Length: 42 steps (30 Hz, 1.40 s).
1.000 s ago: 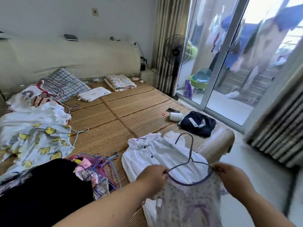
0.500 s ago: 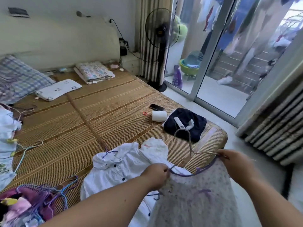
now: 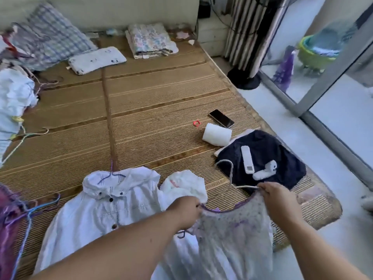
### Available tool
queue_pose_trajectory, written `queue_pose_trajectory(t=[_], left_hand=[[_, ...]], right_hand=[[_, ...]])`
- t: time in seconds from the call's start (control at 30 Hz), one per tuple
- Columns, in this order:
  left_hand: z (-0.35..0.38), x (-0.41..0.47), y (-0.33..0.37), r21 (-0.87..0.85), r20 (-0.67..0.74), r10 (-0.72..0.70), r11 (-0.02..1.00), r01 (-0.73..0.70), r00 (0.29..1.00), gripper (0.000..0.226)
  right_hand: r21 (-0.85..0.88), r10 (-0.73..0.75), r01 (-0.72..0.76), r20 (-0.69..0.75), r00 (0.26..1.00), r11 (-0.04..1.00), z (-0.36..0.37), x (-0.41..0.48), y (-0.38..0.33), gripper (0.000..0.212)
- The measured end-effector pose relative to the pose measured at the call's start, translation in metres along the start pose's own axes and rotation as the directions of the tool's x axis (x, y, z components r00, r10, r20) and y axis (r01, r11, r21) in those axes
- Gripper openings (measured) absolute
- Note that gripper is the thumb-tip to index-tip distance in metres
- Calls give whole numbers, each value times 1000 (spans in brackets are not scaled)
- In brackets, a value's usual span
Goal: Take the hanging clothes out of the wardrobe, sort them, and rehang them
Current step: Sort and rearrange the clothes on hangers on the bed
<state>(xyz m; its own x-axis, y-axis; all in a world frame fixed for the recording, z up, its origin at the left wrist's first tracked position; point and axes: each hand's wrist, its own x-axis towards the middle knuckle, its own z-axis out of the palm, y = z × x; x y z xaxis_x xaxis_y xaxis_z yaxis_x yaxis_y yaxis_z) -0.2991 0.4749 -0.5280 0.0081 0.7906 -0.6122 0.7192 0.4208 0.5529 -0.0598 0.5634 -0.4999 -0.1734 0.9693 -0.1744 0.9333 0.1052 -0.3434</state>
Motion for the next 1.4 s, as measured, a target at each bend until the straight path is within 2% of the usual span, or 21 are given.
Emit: queue_pose_trajectory(t=[0.07, 0.2, 0.27, 0.4, 0.5, 0.63, 0.73, 0.9, 0.97, 1.1, 1.2, 1.3, 1.4], left_hand=[[5, 29, -10, -1, -19, -60, 998, 60, 998, 19], [8, 78, -37, -11, -86, -154, 988, 154, 984, 21], [5, 95, -50, -17, -122, -196, 981, 195, 973, 21], [6, 114, -73, -57, -176, -280, 960, 274, 944, 24], [13, 111, -82, -138, -269, -323, 945, 296, 907, 29], [10, 84, -87, -276, -326, -386, 912, 303, 863, 53], [-5, 42, -98, -322, -323, -413, 894, 311, 852, 53], [-29, -65, -131, -329, -340, -436, 885, 329, 833, 52], [-39, -116, -150, -338, -367, -460, 876, 345, 808, 50], [-46, -221, -190, -380, -463, -509, 854, 356, 726, 47], [-43, -299, -221, -391, -540, -501, 861, 325, 677, 46], [-39, -372, -257, -332, -581, -439, 897, 293, 685, 48], [-36, -444, -299, -210, -595, -358, 933, 291, 720, 49]], right_hand=[[-61, -64, 68, 72, 995, 996, 19, 40, 5, 22], [-108, -122, 134, 116, 986, 985, 66, 101, -1, 22], [-146, -107, 130, 154, 982, 981, 85, 121, -7, 24], [-335, 3, 66, 202, 979, 940, 117, 142, -17, 20], [-340, 34, 44, 218, 975, 939, 130, 139, -30, 25], [-297, -42, 134, 298, 954, 945, 128, 118, -54, 35], [-170, -165, 235, 348, 923, 957, 114, 93, -84, 36], [-4, -445, 484, 386, 808, 875, 86, 29, -161, 33], [52, -518, 545, 396, 758, 837, 80, -6, -199, 31], [113, -652, 684, 448, 612, 720, 80, -87, -277, 31], [151, -714, 742, 449, 537, 653, 85, -153, -335, 31], [133, -766, 802, 420, 487, 583, 93, -218, -387, 31], [112, -783, 818, 387, 486, 563, 106, -287, -434, 32]])
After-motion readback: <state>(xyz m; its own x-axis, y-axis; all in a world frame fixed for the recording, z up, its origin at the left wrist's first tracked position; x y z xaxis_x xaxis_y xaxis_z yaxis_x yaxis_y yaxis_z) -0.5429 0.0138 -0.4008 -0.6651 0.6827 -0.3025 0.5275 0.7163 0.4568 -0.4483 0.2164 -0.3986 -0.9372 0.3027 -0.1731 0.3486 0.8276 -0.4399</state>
